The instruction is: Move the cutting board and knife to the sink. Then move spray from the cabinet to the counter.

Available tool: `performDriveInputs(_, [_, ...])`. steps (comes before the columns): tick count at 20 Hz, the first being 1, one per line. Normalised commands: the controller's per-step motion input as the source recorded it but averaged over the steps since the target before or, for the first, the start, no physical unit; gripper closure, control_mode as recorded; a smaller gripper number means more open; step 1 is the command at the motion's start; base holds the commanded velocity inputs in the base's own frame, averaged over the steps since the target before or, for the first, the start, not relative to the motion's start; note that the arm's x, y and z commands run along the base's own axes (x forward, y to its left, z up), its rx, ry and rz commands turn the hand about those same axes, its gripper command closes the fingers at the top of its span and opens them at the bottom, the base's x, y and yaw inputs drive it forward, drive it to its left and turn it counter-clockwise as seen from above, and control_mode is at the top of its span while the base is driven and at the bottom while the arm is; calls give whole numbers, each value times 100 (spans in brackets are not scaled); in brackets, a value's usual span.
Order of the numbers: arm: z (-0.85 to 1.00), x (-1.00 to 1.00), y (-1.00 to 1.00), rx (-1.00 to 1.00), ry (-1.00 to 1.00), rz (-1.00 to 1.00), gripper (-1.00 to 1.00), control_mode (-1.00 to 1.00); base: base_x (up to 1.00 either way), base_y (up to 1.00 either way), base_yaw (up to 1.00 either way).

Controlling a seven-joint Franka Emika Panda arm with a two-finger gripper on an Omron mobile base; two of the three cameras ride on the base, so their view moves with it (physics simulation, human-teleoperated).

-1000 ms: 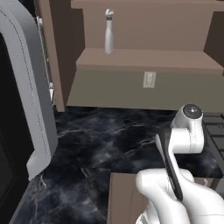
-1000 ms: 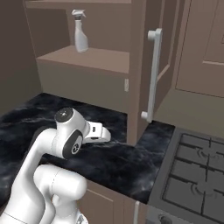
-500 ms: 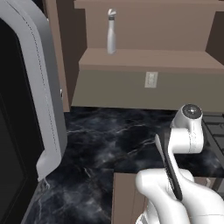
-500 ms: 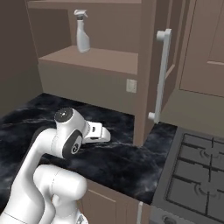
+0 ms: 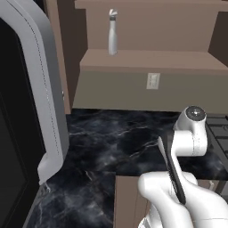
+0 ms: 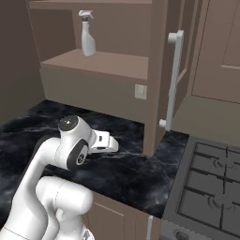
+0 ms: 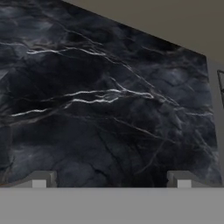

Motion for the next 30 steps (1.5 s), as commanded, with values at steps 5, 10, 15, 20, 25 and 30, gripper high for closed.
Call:
performDriveInputs(5, [0, 0, 0, 0, 0, 0, -100, 100, 0, 0, 0])
performDriveInputs(10, [0, 0, 0, 0, 0, 0, -100, 100, 0, 0, 0])
performDriveInputs(15, [0, 0, 0, 0, 0, 0, -100, 100, -3, 0, 0])
performDriveInputs(20, [5, -5, 1, 0, -10, 1, -100, -100, -3, 0, 0])
performDriveInputs(25, [31, -10, 5, 0, -25, 3, -100, -100, 0, 0, 0])
performDriveInputs(30, [41, -13, 15, 0, -31, 4, -100, -100, 0, 0, 0])
